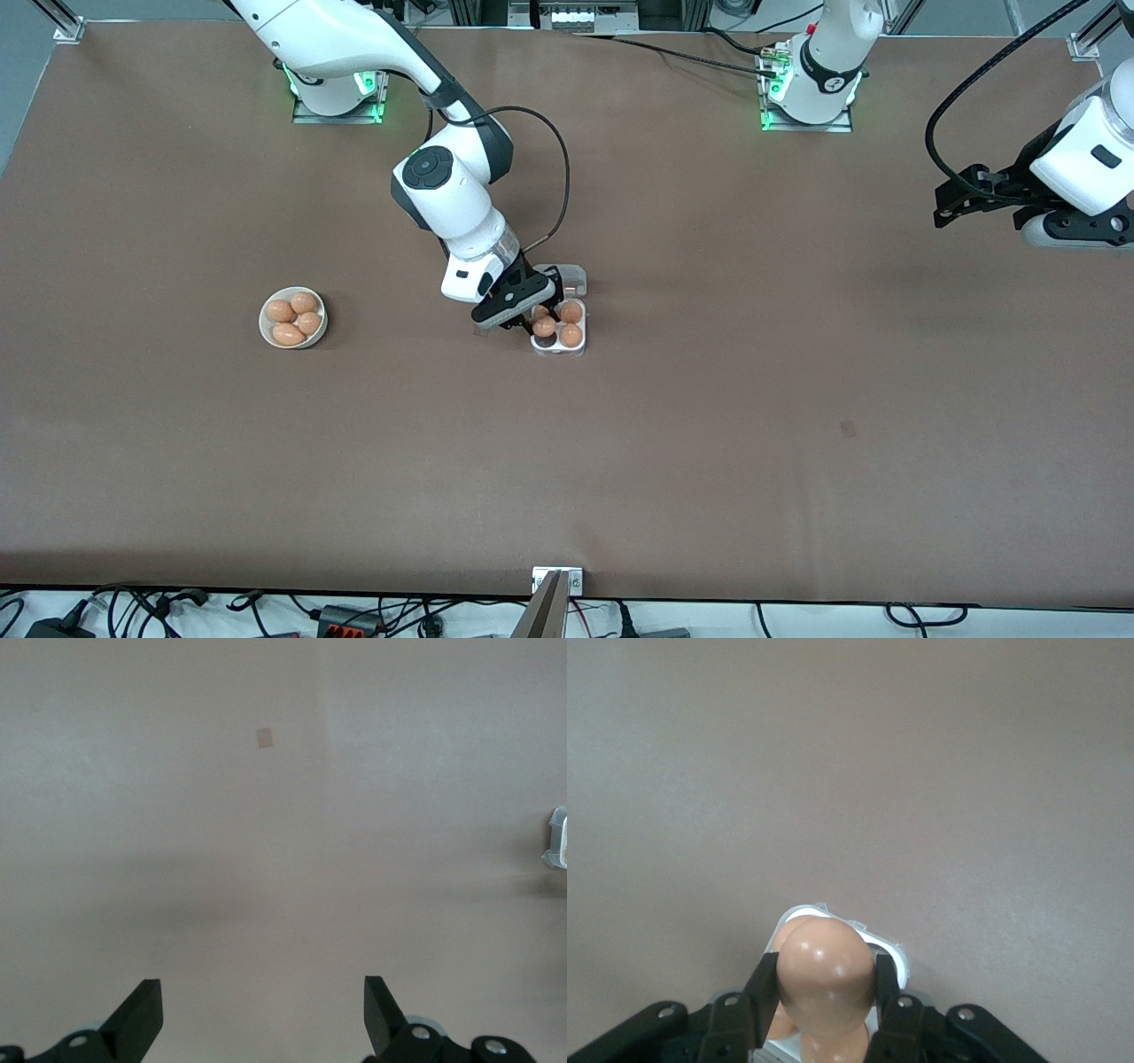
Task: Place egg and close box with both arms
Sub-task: 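Lower the egg into the empty slot and open the right gripper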
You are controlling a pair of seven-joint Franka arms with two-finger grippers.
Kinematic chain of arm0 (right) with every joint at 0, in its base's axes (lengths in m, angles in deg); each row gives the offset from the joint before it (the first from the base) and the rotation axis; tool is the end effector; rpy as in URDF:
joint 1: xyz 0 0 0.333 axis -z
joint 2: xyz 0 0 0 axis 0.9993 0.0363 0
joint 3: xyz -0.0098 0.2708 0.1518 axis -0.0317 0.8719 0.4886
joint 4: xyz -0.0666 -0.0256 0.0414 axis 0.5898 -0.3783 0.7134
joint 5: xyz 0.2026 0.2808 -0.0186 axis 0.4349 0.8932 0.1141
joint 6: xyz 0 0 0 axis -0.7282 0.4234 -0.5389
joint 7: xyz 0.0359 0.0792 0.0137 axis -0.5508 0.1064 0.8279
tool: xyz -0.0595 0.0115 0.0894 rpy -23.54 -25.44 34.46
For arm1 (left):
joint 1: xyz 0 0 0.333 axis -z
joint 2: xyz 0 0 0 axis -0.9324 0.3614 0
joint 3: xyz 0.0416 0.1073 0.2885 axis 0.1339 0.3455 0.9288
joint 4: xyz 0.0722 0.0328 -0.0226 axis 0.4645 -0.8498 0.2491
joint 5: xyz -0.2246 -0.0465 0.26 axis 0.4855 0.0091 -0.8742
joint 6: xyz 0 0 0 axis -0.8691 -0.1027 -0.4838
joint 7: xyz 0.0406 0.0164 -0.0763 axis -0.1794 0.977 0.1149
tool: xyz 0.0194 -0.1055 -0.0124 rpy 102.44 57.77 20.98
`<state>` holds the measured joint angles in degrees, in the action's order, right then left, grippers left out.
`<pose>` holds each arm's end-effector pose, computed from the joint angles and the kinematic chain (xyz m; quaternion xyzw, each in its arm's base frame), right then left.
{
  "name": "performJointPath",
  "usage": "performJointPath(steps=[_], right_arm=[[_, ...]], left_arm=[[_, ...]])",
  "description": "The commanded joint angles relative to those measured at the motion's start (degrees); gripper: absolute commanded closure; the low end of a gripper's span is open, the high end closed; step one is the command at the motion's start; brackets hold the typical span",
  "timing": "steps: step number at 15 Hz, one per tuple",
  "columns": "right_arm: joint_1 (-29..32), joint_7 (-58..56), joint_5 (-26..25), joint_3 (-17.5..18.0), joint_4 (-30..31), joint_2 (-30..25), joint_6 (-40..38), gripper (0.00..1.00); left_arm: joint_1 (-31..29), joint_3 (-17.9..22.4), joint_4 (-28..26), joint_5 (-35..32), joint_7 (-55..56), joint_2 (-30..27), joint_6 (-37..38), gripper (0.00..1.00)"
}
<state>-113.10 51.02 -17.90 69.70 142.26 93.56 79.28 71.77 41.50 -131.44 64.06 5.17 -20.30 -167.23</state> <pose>0.5027 0.4021 0.2959 -0.9509 -0.1944 -0.1870 0.1516 0.5087 -0.0329 0.6053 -0.9995 0.0087 0.0298 0.0017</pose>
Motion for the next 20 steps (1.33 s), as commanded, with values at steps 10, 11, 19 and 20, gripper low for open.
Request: performJointPath(steps=[10,11,19,20], right_arm=[[0.22,-1.85,-2.18,0.00,-0.02,7.10,9.19,0.93],[0.22,-1.85,-2.79,-0.17,-0.02,7.18,9.19,0.93],[0.31,-1.76,-2.88,-0.62,-0.73,7.45,9.19,0.57],[0.31,-1.76,-2.71,-0.62,-0.81,7.45,9.19,0.39]], left_arm=[[-0.23,-0.04,1.60,0.64,-0.32,0.83,1.21,0.00],[-0.23,-0.04,1.60,0.64,-0.23,0.83,1.21,0.00],[-0.23,-0.04,1.60,0.64,-0.32,0.83,1.21,0.00],[-0.14,-0.04,1.60,0.64,-0.32,0.83,1.21,0.00]])
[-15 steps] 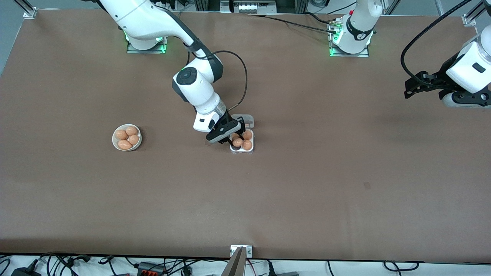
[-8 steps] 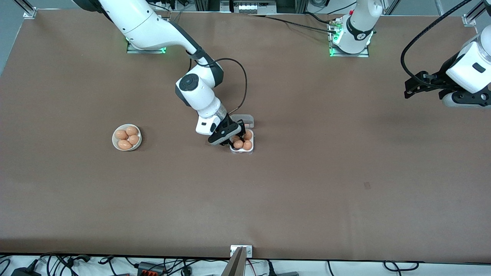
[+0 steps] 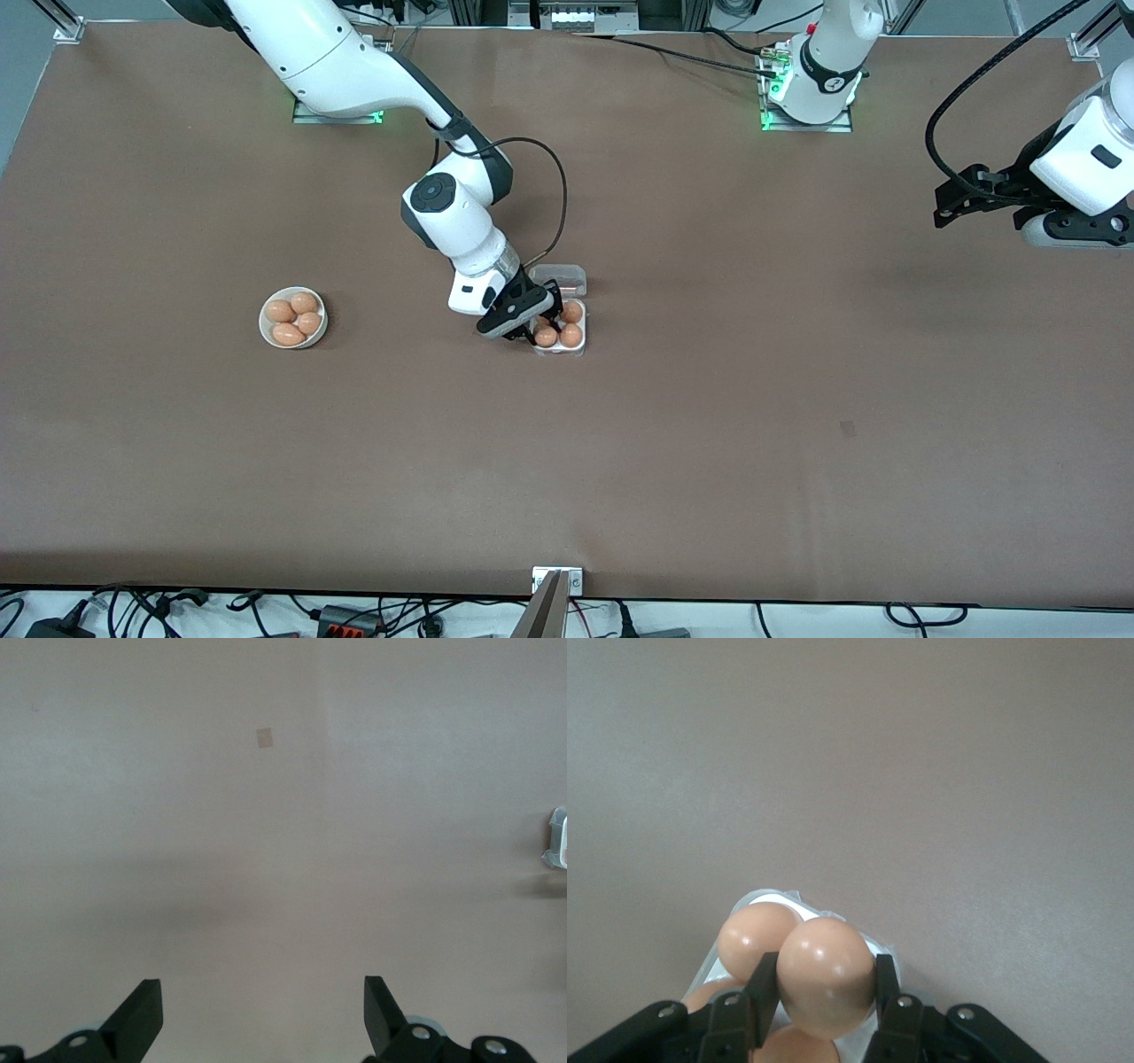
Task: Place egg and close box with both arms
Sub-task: 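Lower the egg into the empty slot and open the right gripper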
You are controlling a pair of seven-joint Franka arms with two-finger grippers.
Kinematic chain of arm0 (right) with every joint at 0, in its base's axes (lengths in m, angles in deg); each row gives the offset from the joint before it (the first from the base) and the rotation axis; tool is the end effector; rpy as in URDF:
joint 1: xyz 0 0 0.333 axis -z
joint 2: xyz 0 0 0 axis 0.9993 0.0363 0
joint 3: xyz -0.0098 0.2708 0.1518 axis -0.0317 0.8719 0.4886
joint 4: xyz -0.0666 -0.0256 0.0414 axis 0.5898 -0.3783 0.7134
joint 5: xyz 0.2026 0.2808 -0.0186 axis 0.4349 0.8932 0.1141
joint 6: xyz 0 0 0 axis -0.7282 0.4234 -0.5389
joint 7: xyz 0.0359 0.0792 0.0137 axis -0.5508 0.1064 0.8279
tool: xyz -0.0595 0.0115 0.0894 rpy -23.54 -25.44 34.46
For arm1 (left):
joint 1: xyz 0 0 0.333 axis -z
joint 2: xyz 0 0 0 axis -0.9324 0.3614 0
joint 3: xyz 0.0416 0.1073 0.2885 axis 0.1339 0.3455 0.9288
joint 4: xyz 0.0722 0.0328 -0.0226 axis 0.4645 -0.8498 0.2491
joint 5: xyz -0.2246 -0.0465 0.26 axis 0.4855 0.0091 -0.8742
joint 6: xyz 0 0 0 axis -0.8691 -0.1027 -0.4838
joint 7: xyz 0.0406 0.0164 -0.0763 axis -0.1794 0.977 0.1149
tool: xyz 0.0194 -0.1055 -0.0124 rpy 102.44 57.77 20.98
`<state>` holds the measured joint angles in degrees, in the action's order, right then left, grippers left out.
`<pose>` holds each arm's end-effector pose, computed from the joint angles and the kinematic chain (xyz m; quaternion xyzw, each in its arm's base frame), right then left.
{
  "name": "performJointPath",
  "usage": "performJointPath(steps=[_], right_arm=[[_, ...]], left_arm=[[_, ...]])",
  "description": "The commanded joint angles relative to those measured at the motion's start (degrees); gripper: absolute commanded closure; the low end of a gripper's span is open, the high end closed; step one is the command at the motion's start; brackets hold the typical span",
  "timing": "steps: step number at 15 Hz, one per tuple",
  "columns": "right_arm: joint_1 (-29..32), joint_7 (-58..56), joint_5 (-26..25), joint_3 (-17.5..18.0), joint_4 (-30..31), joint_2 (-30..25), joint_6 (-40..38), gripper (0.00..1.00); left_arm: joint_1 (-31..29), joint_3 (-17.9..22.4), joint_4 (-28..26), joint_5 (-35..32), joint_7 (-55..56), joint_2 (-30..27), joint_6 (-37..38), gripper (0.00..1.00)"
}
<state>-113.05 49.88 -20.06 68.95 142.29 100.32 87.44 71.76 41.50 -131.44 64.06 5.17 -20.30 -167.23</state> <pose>0.5054 0.3984 0.2391 -0.9448 -0.2062 -0.1994 0.1585 0.5087 -0.0328 0.6053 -0.9995 0.0087 0.0298 0.0017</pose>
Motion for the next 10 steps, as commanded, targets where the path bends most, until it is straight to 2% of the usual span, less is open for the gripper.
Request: performJointPath(steps=[1,2,4,8,10], right_arm=[[0.26,-0.63,-0.46,0.14,-0.84,0.69,1.03,0.34],[0.26,-0.28,-0.37,0.14,-0.84,0.69,1.03,0.25],[0.26,-0.01,-0.28,0.14,-0.84,0.69,1.03,0.18],[0.78,0.17,-0.02,-0.03,-0.84,-0.27,0.94,0.16],[1.05,-0.45,0.07,-0.73,-0.50,-3.77,-1.94,0.00]], left_arm=[[-0.23,-0.04,1.60,0.64,-0.41,0.83,1.21,0.00],[-0.23,-0.04,1.60,0.64,-0.41,0.83,1.21,0.00],[-0.23,-0.04,1.60,0.64,-0.41,0.83,1.13,0.00],[-0.14,-0.04,1.60,0.64,-0.50,0.83,1.13,0.00],[-0.23,-0.04,1.60,0.64,-0.50,0.83,1.13,0.00]])
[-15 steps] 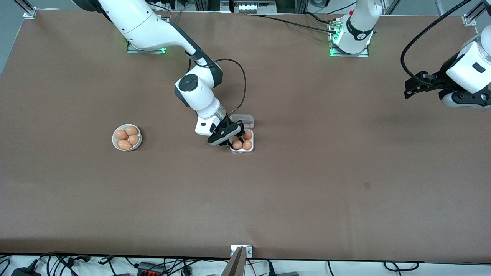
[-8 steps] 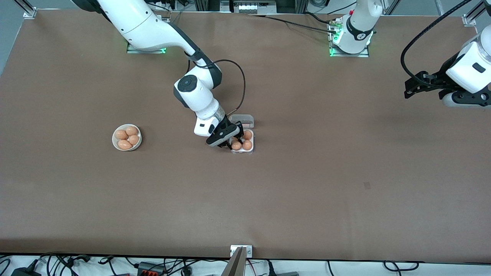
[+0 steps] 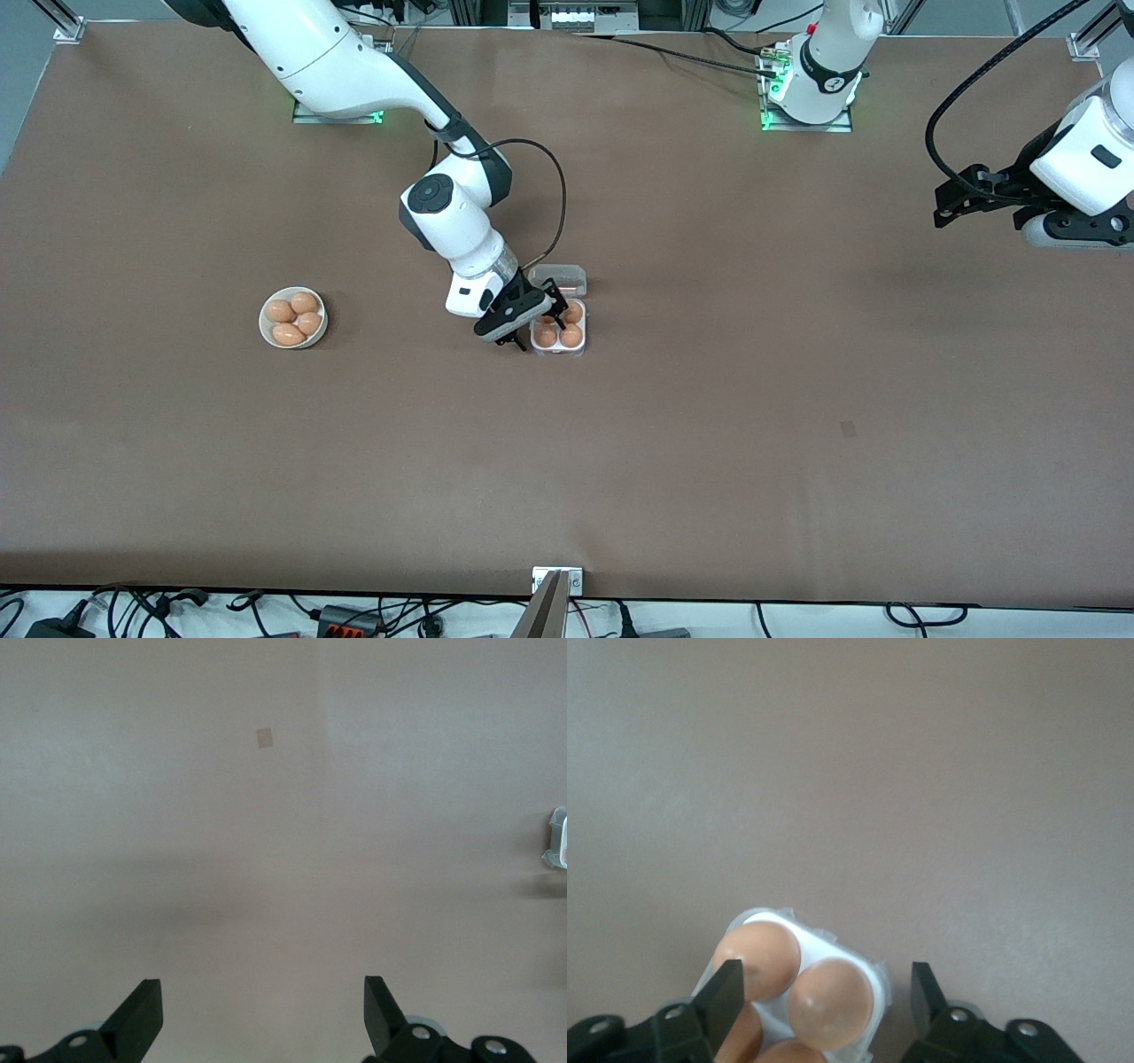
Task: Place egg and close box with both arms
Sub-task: 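Lower the egg into the empty slot and open the right gripper, then withdraw the right gripper while the left gripper reaches toward the box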
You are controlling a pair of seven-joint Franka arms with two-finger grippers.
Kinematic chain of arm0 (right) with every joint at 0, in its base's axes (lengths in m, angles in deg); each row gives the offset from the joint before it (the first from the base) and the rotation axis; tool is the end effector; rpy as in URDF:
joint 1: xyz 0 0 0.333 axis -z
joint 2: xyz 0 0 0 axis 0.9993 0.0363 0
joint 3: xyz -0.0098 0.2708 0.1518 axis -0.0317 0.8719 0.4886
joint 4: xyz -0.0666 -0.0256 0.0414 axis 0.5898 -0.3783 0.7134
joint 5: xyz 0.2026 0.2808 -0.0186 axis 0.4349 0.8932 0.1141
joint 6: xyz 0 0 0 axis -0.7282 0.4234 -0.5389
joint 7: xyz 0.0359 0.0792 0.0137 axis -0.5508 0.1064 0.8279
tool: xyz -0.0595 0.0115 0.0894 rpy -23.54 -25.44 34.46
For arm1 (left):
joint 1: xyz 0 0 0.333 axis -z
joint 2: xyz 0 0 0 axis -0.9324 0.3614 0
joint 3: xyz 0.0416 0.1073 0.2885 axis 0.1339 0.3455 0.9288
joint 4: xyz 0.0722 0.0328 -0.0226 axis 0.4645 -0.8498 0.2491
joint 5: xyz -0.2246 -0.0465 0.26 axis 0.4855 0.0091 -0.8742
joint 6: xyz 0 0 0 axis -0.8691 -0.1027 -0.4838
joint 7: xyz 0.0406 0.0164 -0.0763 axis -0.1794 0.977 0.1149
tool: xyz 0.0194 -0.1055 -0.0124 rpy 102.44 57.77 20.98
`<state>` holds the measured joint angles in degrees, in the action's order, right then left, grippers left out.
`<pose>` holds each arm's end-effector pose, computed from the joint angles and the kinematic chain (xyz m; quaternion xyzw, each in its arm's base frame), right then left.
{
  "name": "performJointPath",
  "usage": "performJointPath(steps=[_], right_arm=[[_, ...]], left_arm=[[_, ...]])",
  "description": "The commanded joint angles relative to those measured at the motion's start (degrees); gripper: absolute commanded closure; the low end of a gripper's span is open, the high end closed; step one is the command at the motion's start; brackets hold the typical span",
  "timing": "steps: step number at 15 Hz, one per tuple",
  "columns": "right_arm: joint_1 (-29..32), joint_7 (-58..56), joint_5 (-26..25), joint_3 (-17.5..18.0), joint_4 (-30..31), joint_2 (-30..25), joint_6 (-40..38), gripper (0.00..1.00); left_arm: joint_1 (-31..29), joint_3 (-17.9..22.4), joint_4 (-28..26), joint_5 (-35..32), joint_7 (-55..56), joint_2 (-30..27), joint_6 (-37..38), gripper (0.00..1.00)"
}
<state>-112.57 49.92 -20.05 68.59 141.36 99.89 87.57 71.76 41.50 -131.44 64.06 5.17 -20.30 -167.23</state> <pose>0.5157 0.3935 0.2498 -0.9433 -0.1991 -0.2126 0.1595 0.5087 -0.0328 0.6053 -0.9995 0.0087 0.0298 0.0017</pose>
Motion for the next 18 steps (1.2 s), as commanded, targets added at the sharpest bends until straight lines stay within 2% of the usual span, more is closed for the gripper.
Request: performJointPath(steps=[1,5,8,12,13,15,17,18], right_arm=[[0.92,-0.49,0.14,-0.64,0.52,-5.81,-6.26,0.00],[4.60,-0.40,2.15,-0.65,0.26,-17.58,-26.91,0.00],[9.34,-0.40,4.71,-0.65,0.17,-24.97,-38.52,0.00],[16.81,-0.40,5.59,-0.82,-0.27,-32.80,-51.89,0.00],[18.57,-0.49,5.59,-1.34,-1.84,-34.21,-57.05,0.00],[19.12,-1.02,5.51,-6.33,-8.58,-34.40,-69.26,0.00],[19.90,-1.02,5.50,-10.38,-14.57,-34.05,-76.06,0.00],[20.34,-1.02,5.59,-12.40,-16.60,-33.96,-77.66,0.00]], left_arm=[[-0.14,-0.04,1.60,0.64,-0.50,0.83,1.13,0.00],[-0.23,-0.04,1.60,0.64,-0.50,0.83,1.21,0.00],[-0.23,-0.04,1.51,0.64,-0.41,2.23,1.21,0.00],[-0.23,-0.04,1.16,0.73,-0.76,2.41,1.74,0.00],[-0.14,-0.04,1.07,0.64,-0.85,2.59,2.18,0.04],[-0.23,-0.04,1.16,0.64,-1.20,3.11,4.19,0.45],[-0.49,-0.04,1.16,0.73,-4.17,3.12,6.21,0.86],[-0.40,-0.04,1.07,0.81,-5.06,3.12,7.70,0.97]])
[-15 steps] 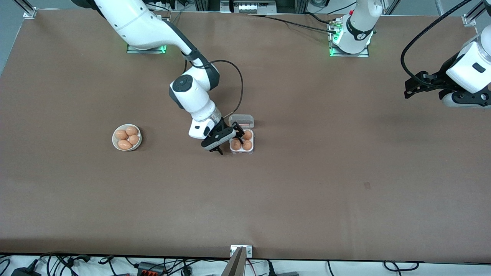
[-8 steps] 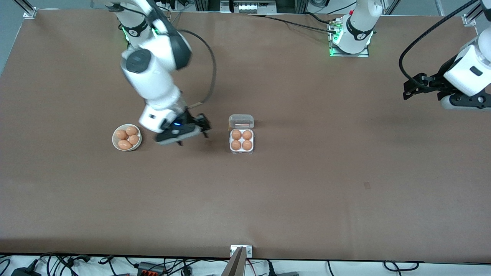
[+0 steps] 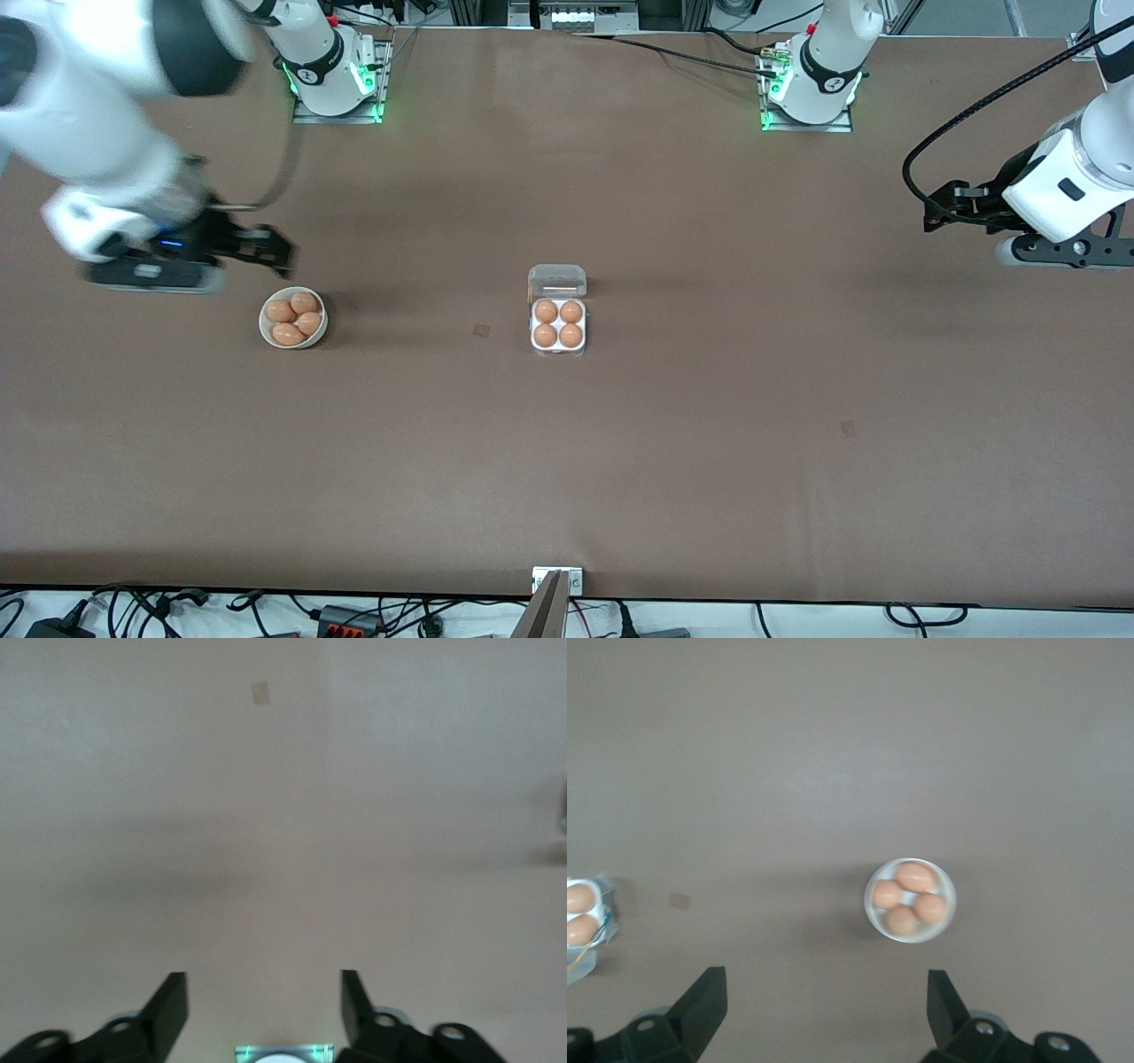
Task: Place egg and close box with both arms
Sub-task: 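Withdraw the right gripper while the left gripper reaches toward the box, then push the box lid shut with the left gripper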
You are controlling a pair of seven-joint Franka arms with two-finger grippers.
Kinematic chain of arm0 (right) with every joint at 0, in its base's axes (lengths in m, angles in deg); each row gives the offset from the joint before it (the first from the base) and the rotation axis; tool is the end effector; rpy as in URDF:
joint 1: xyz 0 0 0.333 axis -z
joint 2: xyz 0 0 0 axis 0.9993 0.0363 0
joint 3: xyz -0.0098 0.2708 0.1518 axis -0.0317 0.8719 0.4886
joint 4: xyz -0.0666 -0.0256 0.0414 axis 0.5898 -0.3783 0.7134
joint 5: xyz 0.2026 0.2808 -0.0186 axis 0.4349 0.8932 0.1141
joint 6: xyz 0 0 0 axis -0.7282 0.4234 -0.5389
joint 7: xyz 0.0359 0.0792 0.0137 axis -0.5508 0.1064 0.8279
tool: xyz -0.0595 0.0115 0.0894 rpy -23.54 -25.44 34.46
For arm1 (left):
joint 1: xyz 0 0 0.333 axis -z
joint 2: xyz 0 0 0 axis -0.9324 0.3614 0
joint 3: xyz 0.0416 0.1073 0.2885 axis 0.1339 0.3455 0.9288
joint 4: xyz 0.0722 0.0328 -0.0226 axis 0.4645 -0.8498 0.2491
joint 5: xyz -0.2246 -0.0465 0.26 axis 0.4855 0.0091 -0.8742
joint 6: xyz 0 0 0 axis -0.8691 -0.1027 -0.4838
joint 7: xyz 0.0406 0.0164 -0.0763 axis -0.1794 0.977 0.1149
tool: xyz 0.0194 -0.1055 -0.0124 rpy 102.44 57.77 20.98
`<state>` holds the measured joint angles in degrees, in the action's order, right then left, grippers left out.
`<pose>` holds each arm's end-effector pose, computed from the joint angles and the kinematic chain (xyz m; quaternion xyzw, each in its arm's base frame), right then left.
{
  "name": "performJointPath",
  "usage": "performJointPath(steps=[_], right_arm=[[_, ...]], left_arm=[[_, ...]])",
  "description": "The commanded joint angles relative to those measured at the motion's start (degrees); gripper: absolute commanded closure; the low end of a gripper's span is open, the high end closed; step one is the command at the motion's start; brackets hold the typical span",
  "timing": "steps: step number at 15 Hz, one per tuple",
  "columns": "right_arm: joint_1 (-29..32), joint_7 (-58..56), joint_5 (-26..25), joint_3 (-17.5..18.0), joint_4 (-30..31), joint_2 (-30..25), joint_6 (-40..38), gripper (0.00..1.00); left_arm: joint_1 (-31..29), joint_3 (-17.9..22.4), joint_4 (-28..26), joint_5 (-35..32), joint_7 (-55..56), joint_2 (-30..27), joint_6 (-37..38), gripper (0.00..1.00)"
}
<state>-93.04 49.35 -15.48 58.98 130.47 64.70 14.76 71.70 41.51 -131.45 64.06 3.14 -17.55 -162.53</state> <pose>0.5356 0.0822 0.5582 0.9983 -0.0505 0.0238 0.0136 0.5113 -0.0322 0.5746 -0.9952 0.0257 0.0948 0.0033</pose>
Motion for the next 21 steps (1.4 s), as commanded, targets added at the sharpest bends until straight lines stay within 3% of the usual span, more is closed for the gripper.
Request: performJointPath(steps=[1,4,9,10,13,16,21], right_arm=[[1.25,-0.45,1.20,-4.81,-7.99,1.24,-7.12,0.00],[2.92,-0.45,4.27,-9.48,-16.60,2.64,-17.39,0.00],[4.77,-3.77,4.37,-8.96,-14.26,2.56,-17.61,0.00],[4.77,-4.75,3.49,-8.70,-13.90,2.47,-16.30,0.00],[7.22,-4.49,-1.96,-1.51,-13.90,2.12,-16.37,0.00],[7.14,-4.41,-1.70,-1.05,-14.25,1.94,-16.55,0.00],[7.06,-4.05,1.81,-1.05,-14.16,1.15,-16.54,0.00]], left_arm=[[-0.17,-0.05,1.09,0.81,-3.03,0.28,4.41,0.99],[-0.17,-1.88,0.91,0.90,-2.68,0.20,5.48,0.99],[-0.08,-8.82,-1.18,6.43,1.44,0.28,8.04,0.99],[-0.08,-10.84,-2.76,7.14,3.54,0.54,6.73,0.99],[0.44,-19.01,-6.46,7.58,9.52,1.68,-1.44,0.99],[1.67,-29.02,-6.56,6.80,22.67,6.16,-8.99,0.99],[10.96,-30.72,-6.82,2.15,32.11,14.59,-18.84,0.99]])
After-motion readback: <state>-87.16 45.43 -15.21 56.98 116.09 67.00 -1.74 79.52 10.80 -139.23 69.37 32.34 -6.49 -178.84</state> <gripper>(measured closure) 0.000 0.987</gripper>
